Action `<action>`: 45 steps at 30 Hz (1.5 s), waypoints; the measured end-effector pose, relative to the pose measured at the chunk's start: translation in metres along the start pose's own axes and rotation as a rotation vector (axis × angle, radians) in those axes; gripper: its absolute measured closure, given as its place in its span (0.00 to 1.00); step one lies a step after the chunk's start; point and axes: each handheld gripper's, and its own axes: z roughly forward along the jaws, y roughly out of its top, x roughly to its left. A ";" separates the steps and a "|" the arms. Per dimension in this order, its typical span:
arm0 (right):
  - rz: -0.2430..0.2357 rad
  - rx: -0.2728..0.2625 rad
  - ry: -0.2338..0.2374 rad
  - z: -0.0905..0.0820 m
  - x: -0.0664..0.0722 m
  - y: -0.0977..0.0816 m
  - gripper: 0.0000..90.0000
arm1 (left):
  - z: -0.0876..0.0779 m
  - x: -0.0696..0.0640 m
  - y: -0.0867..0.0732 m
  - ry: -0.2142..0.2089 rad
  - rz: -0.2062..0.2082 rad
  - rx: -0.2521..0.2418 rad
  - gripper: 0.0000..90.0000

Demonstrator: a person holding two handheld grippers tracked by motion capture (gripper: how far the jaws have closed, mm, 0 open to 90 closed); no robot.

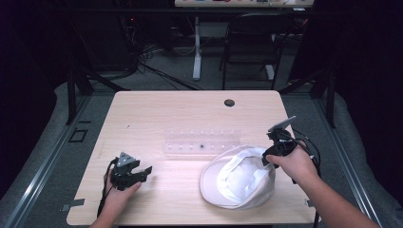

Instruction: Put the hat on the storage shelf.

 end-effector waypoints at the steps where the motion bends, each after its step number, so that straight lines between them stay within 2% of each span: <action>1: -0.003 0.017 0.011 0.000 0.000 0.000 0.64 | 0.000 0.000 0.000 0.000 0.000 -0.001 0.44; 3: 0.001 0.031 0.014 0.002 0.001 -0.001 0.68 | 0.000 0.000 0.000 0.000 -0.001 0.000 0.44; 5: 0.030 0.026 0.025 0.006 0.002 -0.002 0.69 | 0.000 0.000 0.000 0.001 -0.001 0.000 0.44; 6: 0.030 0.026 0.025 0.006 0.002 -0.002 0.69 | 0.000 0.000 0.000 0.001 -0.001 0.000 0.45; 7: 0.035 0.067 0.034 0.006 0.000 -0.002 0.69 | 0.000 0.000 0.000 0.001 -0.001 0.001 0.44; 9: 0.052 0.078 0.033 0.007 -0.001 -0.002 0.68 | 0.000 0.000 0.000 0.001 0.000 0.001 0.45; 12: 0.067 0.084 0.046 0.010 -0.003 -0.001 0.65 | 0.000 0.000 0.000 0.002 -0.001 0.001 0.45; 13: 0.101 0.057 0.057 0.013 -0.001 -0.002 0.65 | 0.000 0.000 0.000 0.001 -0.001 0.000 0.45; 15: 0.091 0.093 0.055 0.012 -0.003 -0.002 0.64 | 0.000 0.000 0.000 0.001 0.000 0.001 0.45; 18: 0.118 0.088 0.069 0.011 -0.002 -0.003 0.64 | 0.000 0.000 0.000 0.002 -0.001 0.000 0.45; 20: 0.124 0.105 0.073 0.010 -0.003 -0.003 0.66 | 0.000 0.000 0.000 0.002 -0.002 0.000 0.45; 22: 0.142 0.094 0.076 0.011 -0.002 -0.004 0.69 | 0.000 0.000 0.000 0.002 -0.005 -0.002 0.45; 24: 0.127 0.116 0.072 0.008 -0.003 -0.003 0.75 | -0.001 0.000 0.000 0.002 -0.003 0.001 0.45; 25: 0.127 0.116 0.072 0.008 -0.003 -0.003 0.75 | -0.001 0.000 0.000 0.002 -0.003 0.001 0.45; 26: 0.124 0.113 0.062 0.006 -0.003 -0.002 0.81 | 0.000 0.000 0.000 0.003 -0.005 -0.001 0.45; 28: 0.116 0.107 0.043 0.004 -0.002 -0.001 0.84 | 0.000 0.000 0.000 0.004 -0.004 -0.002 0.45; 31: 0.099 0.105 0.018 0.001 0.001 0.000 0.86 | 0.000 0.001 0.000 0.006 -0.004 -0.001 0.45; 34: 0.063 0.124 -0.013 -0.002 0.005 0.001 0.87 | 0.000 0.001 0.000 0.004 -0.008 -0.001 0.45; 37: 0.061 0.106 -0.040 -0.002 0.010 0.001 0.88 | 0.000 0.000 0.000 0.002 -0.007 0.000 0.45; 38: 0.035 0.098 -0.079 -0.002 0.013 0.001 0.88 | 0.000 0.000 0.000 0.002 -0.008 -0.001 0.45; 40: 0.015 0.102 -0.101 -0.004 0.016 0.002 0.88 | 0.000 0.001 0.000 0.003 -0.008 -0.002 0.45; 42: 0.011 0.112 -0.089 -0.008 0.018 0.003 0.88 | -0.001 0.001 0.000 0.006 -0.005 -0.001 0.45; 44: 0.026 0.095 -0.085 -0.008 0.019 0.002 0.88 | -0.001 0.001 0.000 0.004 -0.005 -0.003 0.45; 45: 0.007 0.121 -0.094 -0.011 0.018 0.003 0.89 | -0.001 0.001 0.000 0.005 -0.005 -0.003 0.45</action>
